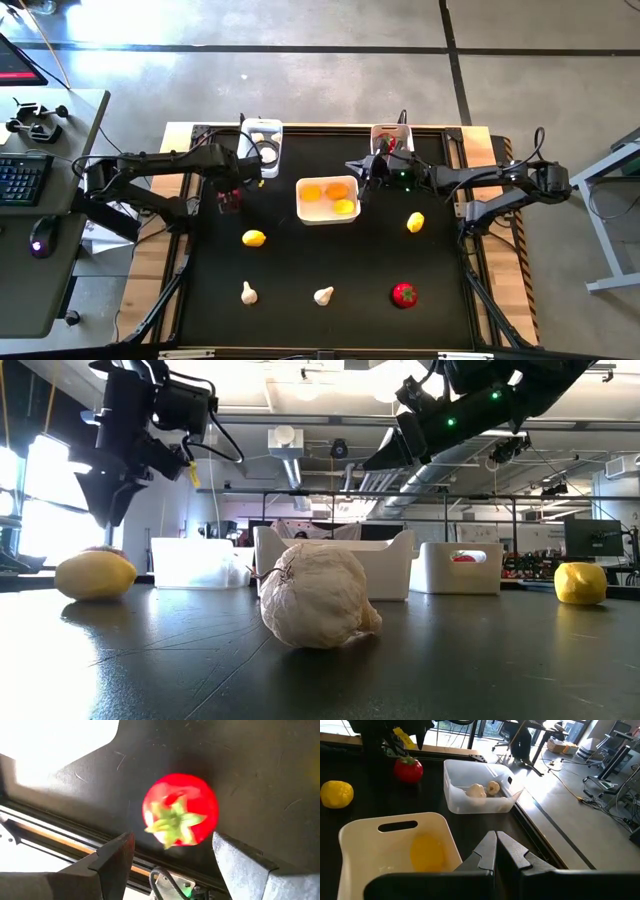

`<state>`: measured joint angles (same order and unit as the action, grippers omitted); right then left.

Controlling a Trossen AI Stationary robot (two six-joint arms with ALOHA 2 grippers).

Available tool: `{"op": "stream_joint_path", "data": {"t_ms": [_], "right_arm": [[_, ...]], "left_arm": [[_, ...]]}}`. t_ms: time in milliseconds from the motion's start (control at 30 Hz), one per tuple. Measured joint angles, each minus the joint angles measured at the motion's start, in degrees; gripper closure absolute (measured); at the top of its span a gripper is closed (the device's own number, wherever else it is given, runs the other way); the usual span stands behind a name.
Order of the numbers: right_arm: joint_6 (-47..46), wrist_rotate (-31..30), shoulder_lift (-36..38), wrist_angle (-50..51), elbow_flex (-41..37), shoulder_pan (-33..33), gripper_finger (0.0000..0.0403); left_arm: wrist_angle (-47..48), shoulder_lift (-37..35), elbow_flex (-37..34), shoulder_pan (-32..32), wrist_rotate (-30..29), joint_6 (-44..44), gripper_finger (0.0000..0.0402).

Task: Sort produce into baskets
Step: Put the red tomato into the gray bin

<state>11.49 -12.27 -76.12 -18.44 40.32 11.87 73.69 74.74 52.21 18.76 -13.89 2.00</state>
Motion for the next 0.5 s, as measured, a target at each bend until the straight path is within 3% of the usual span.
{"op": "stream_joint_path", "data": {"t_ms": [233,500], "right_arm": [[-0.02,0.00,0.00,0.22,0.00,0.01,0.0403],[-0.04,0.02,0.00,0.28,0.00,0.01,0.0403]], "left_arm": [[-0.22,0.00,0.00,-0.02,-0.17,1.21,0.0144],[-1.51,2.41,0.00,-0.02,-0.10,-1.37,0.0110]]}}
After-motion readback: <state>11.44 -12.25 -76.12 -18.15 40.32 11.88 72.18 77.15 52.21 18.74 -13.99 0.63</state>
